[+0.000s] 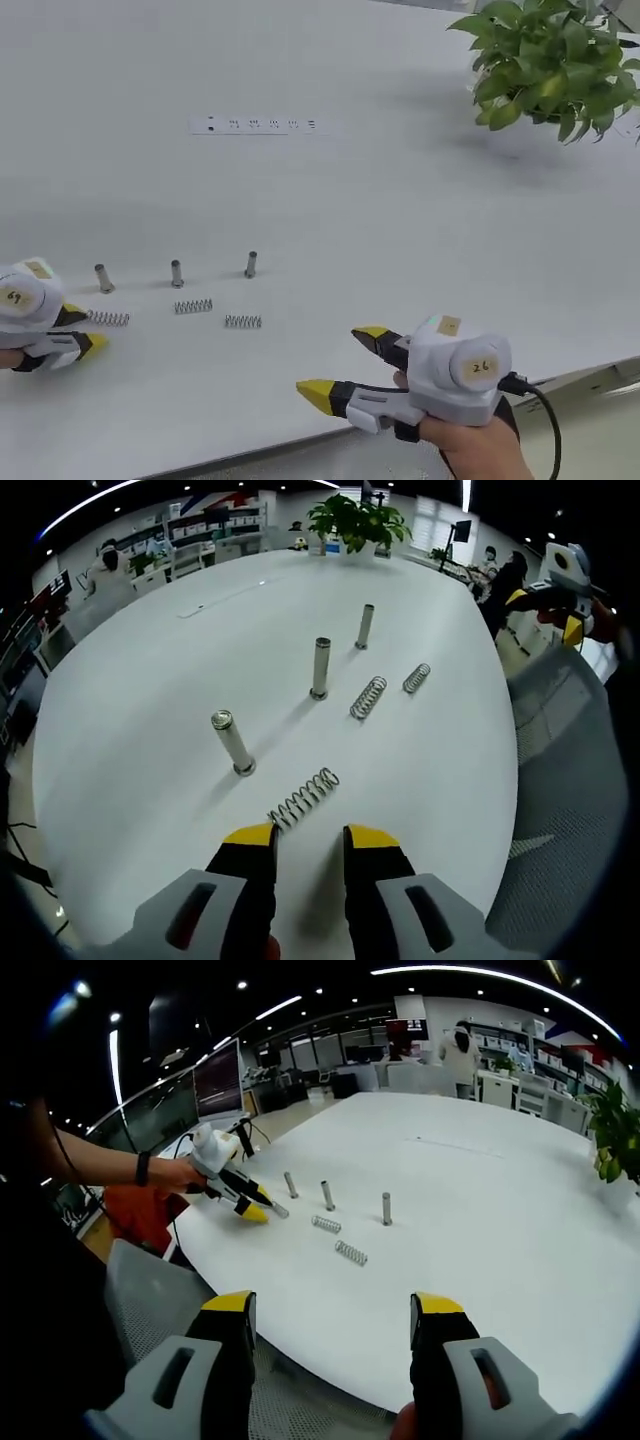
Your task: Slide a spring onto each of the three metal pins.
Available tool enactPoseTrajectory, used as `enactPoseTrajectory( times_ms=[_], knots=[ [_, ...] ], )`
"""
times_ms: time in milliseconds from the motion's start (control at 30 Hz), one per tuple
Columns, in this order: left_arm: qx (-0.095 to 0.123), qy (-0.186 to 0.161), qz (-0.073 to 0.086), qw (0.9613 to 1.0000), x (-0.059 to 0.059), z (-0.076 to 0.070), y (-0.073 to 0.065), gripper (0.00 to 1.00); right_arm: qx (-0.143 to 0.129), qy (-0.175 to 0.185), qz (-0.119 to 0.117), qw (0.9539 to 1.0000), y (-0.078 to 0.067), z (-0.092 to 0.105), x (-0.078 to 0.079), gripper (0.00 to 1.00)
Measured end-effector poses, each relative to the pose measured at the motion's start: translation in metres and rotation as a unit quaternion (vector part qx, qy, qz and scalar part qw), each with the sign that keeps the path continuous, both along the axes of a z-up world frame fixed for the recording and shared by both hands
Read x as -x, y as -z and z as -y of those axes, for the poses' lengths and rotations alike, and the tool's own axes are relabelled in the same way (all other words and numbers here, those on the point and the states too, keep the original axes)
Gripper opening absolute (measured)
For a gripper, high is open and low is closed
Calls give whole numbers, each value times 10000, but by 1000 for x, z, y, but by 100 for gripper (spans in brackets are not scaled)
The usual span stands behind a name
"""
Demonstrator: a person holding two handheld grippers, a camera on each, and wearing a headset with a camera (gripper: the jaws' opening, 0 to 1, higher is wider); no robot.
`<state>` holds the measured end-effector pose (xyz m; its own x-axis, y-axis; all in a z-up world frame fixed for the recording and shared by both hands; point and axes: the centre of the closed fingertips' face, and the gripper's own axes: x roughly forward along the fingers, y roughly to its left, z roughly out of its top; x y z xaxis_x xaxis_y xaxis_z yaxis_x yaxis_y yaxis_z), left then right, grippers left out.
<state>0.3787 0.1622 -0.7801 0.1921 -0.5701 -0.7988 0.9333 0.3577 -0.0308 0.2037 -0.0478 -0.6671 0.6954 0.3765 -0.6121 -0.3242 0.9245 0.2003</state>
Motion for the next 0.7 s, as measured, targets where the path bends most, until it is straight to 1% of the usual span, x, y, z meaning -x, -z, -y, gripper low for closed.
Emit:
enactPoseTrajectory(
  times_ms=[100,133,167,200,233,300,367,433,533,567,633,667,700],
  knots=[
    [12,16,-18,10000,4,-1,0,18,23,-52,-28,10000,1,-2,0,61],
    [1,12,64,10000,2,-1,-2,17,19,-53,-29,10000,1,-2,0,61],
    [0,-13,221,9998,-3,-2,-4,16,21,-54,-33,10000,0,-2,0,61],
    [8,-29,233,9997,-3,-2,-5,16,30,-56,-35,10000,0,-1,-1,61],
    [60,-67,213,9997,-5,-1,-7,16,43,-58,-31,10000,0,-1,-1,61],
    [77,-88,220,9997,-8,0,-6,19,44,-62,-28,10000,-1,-1,-2,61],
    [111,-16,281,9995,-10,4,-6,20,64,-69,-31,10000,0,-1,-2,61],
    [122,147,285,9994,-9,10,-4,23,49,-70,-32,10000,0,-1,-2,61],
    [19,399,350,9986,-7,12,1,21,35,-57,-38,10000,0,-2,-1,60],
    [11,442,312,9985,-6,14,4,20,17,-45,-36,10000,0,-2,-1,60],
    [-42,483,314,9983,-5,13,6,16,18,-43,-38,10000,1,-2,0,60],
    [-7,401,291,9988,-5,13,4,14,32,-44,-41,10000,1,-1,1,60],
    [-12,409,316,9987,-5,14,4,14,34,-31,-43,10000,1,-1,1,60]
  ],
)
